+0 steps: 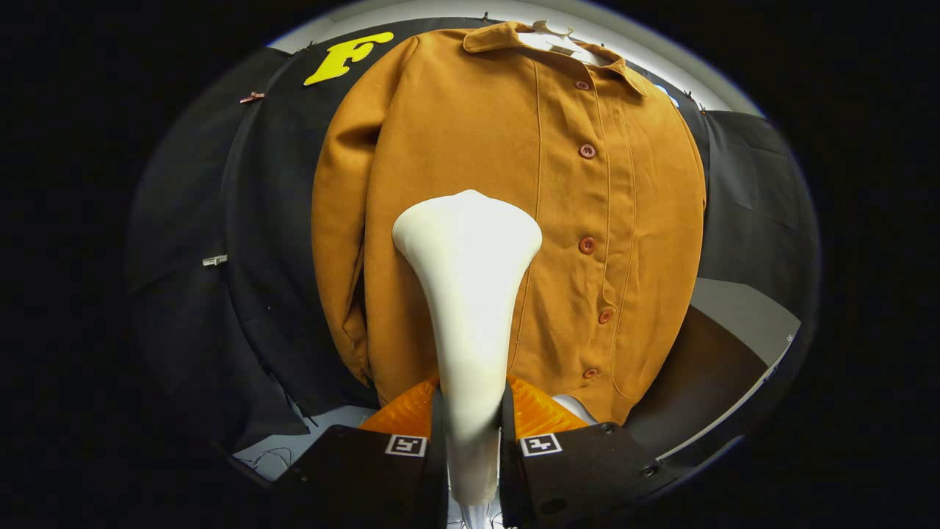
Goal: Iron the clothes twice with a garment steamer, once on the left side and once on the right side.
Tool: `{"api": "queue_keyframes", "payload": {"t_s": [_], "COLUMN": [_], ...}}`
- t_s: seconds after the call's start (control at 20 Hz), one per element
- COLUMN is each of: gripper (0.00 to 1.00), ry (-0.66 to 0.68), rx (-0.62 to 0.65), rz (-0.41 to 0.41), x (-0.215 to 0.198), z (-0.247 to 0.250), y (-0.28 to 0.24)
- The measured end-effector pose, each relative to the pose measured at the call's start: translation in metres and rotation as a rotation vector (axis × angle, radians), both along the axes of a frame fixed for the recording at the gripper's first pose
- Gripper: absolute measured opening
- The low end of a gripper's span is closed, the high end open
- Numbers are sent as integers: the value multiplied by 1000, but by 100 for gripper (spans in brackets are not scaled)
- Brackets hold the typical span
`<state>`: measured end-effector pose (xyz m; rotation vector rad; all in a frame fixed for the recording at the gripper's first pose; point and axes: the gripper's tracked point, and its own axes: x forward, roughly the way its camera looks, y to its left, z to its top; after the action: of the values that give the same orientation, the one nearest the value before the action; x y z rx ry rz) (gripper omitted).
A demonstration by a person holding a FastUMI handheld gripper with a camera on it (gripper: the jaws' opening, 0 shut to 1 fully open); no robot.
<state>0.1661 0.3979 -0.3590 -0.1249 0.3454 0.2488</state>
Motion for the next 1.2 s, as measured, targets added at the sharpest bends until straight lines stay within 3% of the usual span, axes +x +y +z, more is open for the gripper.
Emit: {"api": "queue_keyframes", "payload": {"t_s": [0.65,1.2], "gripper": [31,31], "ry": [55,-47], "rx": [-9,35], "rz": [1,48], "x": [-24,-63], "z": [-44,32], "y": [-15,-22]}}
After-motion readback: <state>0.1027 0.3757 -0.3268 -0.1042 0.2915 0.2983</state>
